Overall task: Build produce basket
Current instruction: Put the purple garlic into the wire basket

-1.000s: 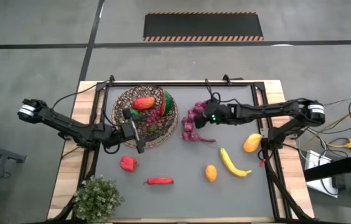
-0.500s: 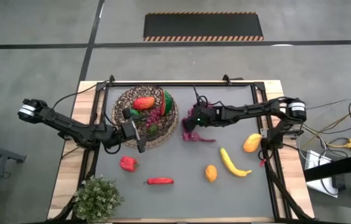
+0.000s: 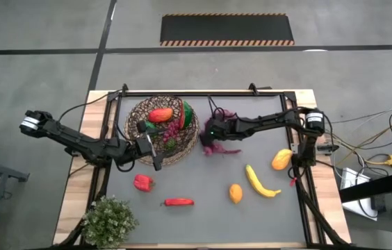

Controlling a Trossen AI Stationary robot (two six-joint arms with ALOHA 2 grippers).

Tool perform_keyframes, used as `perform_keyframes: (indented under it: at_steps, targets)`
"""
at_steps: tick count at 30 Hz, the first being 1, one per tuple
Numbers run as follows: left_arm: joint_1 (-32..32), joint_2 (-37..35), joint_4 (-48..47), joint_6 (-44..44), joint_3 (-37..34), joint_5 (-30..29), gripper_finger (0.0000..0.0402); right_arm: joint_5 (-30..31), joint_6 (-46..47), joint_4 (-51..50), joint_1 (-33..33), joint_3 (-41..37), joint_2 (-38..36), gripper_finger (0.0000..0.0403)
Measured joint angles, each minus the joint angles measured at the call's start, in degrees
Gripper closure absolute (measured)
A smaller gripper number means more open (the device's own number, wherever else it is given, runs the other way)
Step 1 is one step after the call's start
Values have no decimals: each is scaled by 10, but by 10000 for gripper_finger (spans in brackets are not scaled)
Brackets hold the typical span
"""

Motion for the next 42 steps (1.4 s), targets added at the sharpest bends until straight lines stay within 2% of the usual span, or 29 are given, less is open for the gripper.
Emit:
perform_keyframes:
  at_steps: [4, 11, 14, 18, 22, 33, 37, 42]
  targets:
    - [0, 0, -2, 0, 0, 0, 88, 2, -13, 3, -3, 0, 3, 155]
    - [0, 0, -2, 0, 0, -2, 88, 1, -38, -3, -3, -3, -12, 254]
    - [0, 0, -2, 0, 0, -2, 88, 0, -48, -6, -3, -4, -20, 284]
    - [0, 0, -4, 0, 0, -2, 88, -2, -77, -16, -3, -5, -32, 288]
    - [0, 0, -9, 0, 0, -2, 88, -2, -95, -41, -3, -6, -64, 275]
    - [0, -6, 1, 2, 0, -2, 88, 44, -209, -48, 2, -6, -230, 275]
    - [0, -15, 36, 35, 0, -2, 88, 60, -264, -8, 6, -7, -277, 276]
    - [0, -40, 74, 72, 0, -2, 88, 53, -339, 97, 12, -8, -297, 276]
